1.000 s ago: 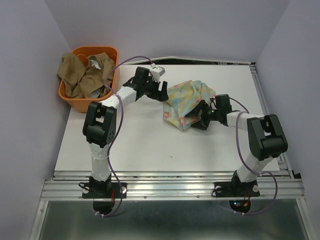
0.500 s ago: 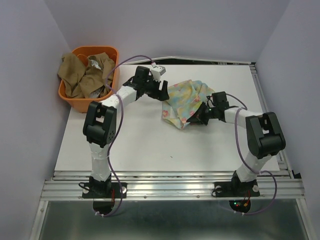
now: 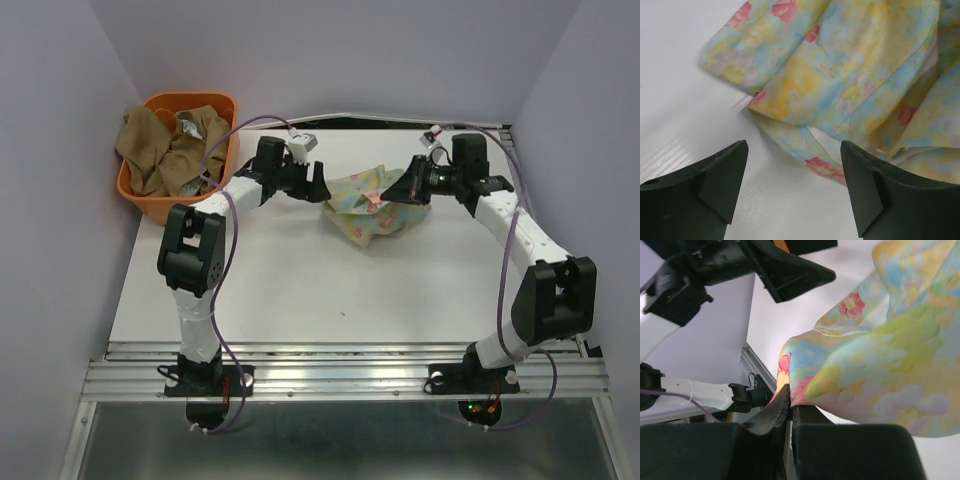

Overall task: Fold and stack the skirts
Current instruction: Flatten the skirt out

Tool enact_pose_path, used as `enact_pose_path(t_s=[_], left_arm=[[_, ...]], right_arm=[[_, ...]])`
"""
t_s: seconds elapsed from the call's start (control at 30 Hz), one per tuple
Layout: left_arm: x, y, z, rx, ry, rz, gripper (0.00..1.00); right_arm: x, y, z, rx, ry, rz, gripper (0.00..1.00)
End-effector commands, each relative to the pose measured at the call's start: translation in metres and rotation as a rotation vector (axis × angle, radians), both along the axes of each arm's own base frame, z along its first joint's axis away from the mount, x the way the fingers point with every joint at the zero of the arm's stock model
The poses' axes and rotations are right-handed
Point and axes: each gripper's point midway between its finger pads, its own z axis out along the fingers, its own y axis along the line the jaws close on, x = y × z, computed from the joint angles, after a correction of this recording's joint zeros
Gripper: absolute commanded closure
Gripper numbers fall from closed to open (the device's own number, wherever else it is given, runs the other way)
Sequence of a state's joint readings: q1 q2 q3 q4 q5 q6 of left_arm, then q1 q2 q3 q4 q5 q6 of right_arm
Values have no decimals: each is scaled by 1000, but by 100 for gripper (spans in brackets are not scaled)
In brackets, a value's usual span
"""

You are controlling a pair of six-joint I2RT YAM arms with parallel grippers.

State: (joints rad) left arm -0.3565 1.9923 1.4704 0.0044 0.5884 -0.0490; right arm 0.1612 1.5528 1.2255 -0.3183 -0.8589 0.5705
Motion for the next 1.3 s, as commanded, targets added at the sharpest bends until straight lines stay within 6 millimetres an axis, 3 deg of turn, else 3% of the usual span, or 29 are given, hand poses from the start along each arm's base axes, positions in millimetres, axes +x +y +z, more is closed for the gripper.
enact_pose_path(t_s=[0.0,0.07,0.2,0.27,0.4,0.6,0.7,0.87,1.1,1.27], left_arm=[[-7,5,56,-86,-83,-29,14],[-13,6,52,-113,-19,-9,14],[-38,1,31,-199,99,2,13],[-42,0,31,-226,63,-9,13],[-67,4,28,-206,7,-130,14],[-93,17,33,0,-324,-334,17],[-90,25,26,170,-529,-383,17],[-95,-6,20,259,-725,-533,17],[-89,-60,-2,271,-762,-581,9],[-78,-75,-7,253,-757,-588,9]], right_arm=[[-10,-3,53,9,-164,98,99],[-14,-4,62,0,-201,127,99],[-25,-11,50,-84,-205,165,99],[-28,-16,52,-103,-215,169,99],[-25,-33,74,-153,-283,151,99],[-21,-38,76,-175,-277,153,99],[-24,-42,69,-193,-269,166,99],[-24,-50,70,-196,-259,153,99],[-25,-50,83,-178,-282,161,99],[-27,-52,88,-167,-291,165,99]])
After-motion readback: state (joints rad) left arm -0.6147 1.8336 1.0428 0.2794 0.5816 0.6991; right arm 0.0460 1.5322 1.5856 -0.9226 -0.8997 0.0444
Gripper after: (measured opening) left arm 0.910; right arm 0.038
